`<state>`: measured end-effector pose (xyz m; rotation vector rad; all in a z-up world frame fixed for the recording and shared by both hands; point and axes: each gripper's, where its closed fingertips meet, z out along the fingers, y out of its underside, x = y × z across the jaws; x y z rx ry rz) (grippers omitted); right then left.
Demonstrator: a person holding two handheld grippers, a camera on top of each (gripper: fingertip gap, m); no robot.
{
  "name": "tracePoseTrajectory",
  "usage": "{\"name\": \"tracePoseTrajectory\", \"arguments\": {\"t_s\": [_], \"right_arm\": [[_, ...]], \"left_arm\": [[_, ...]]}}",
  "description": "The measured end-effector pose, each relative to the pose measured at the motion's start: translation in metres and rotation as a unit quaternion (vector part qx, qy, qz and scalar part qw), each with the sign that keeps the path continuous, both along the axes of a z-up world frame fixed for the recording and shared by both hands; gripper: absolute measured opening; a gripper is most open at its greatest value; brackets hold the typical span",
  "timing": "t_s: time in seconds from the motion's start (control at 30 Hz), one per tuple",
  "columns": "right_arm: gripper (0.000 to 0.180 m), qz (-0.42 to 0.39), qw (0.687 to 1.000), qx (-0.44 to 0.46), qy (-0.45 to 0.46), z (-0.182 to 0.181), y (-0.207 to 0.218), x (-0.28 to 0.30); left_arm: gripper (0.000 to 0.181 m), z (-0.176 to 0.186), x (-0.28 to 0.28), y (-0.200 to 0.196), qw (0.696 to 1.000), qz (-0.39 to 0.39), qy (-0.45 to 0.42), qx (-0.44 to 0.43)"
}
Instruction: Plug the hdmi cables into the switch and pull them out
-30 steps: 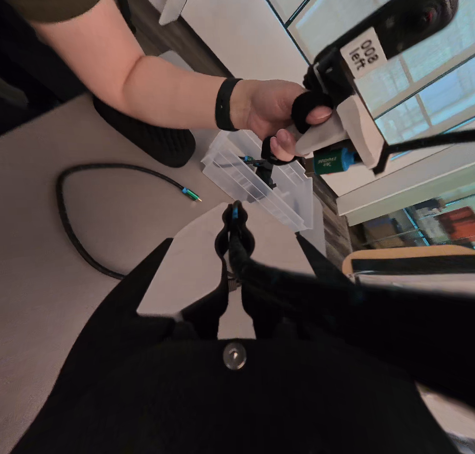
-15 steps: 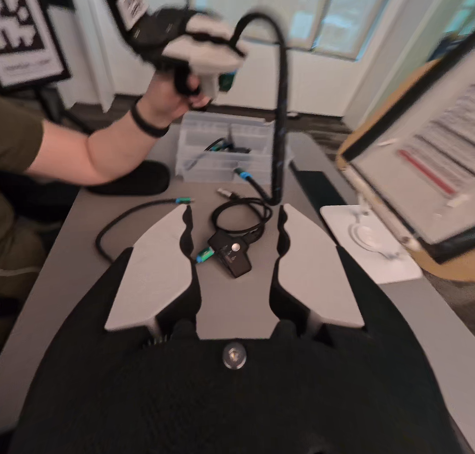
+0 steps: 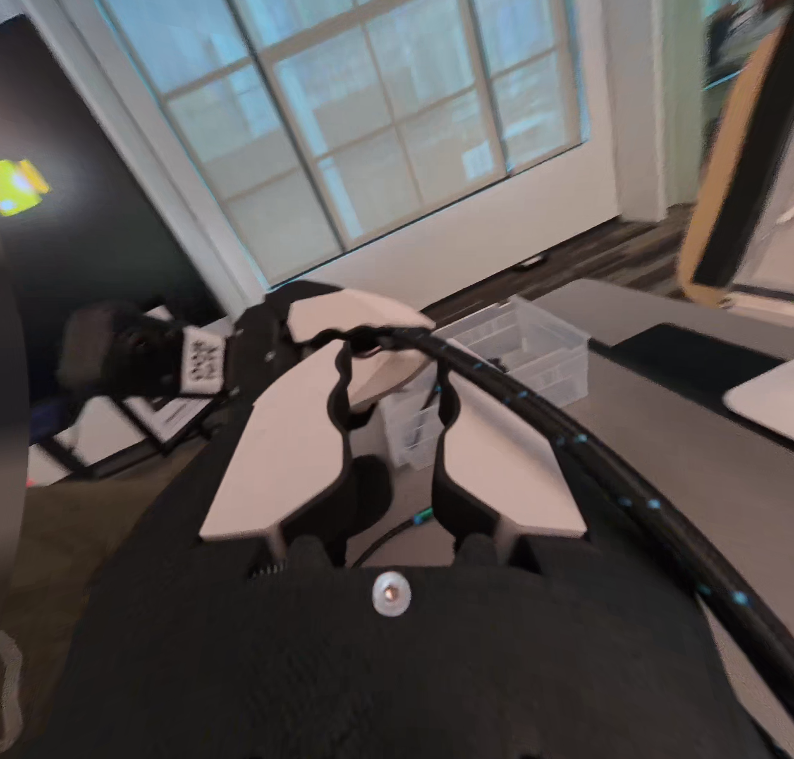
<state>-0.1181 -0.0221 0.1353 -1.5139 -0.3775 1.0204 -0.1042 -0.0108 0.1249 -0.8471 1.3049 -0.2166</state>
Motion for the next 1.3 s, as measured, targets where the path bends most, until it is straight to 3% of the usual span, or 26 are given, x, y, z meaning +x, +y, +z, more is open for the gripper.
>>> {"name": "tracePoseTrajectory", "arguments": {"t_s": [0.1, 0.13, 0.17, 0.27, 0.37, 0.43, 0.57, 0.8, 1.03, 1.3], "right_arm": [[0.039, -0.069, 0.997, 0.019, -0.021, -0.004, 0.013, 0.012], [0.035, -0.066, 0.997, 0.020, -0.026, -0.005, 0.012, 0.012], [0.019, -0.043, 0.998, 0.020, -0.032, -0.006, 0.009, 0.007], [0.007, 0.001, 0.999, 0.010, -0.030, -0.009, 0.003, 0.002], [0.007, 0.003, 1.000, 0.021, -0.021, -0.006, 0.003, 0.002], [0.007, 0.002, 0.999, 0.027, -0.022, -0.004, 0.001, 0.002], [0.007, -0.005, 0.999, 0.046, -0.023, 0.004, -0.004, 0.004], [0.006, -0.024, 0.996, 0.083, 0.032, 0.028, -0.013, 0.028], [0.006, 0.013, 0.995, 0.059, 0.074, 0.033, -0.021, 0.027], [0.006, 0.033, 0.994, 0.013, 0.102, 0.021, -0.010, 0.027]], "left_arm": [[0.006, -0.006, 0.005, -0.003, 1.000, -0.003, 0.011, 0.007], [0.006, -0.007, 0.007, -0.004, 1.000, -0.008, 0.014, 0.004], [0.006, -0.009, 0.008, -0.005, 1.000, -0.014, 0.017, 0.001], [0.006, -0.014, 0.009, -0.005, 0.999, -0.025, 0.033, -0.007], [0.007, -0.011, 0.005, -0.004, 0.999, -0.023, 0.021, 0.019], [0.022, -0.004, 0.001, -0.004, 0.999, -0.023, 0.004, 0.034], [0.034, 0.005, -0.007, -0.007, 0.999, -0.046, -0.012, 0.022], [0.041, 0.003, -0.013, -0.016, 0.995, -0.086, 0.003, 0.041], [0.027, 0.016, -0.009, -0.017, 0.992, -0.058, -0.060, 0.097], [0.012, 0.006, -0.003, -0.011, 0.992, -0.028, -0.025, 0.116]]}}
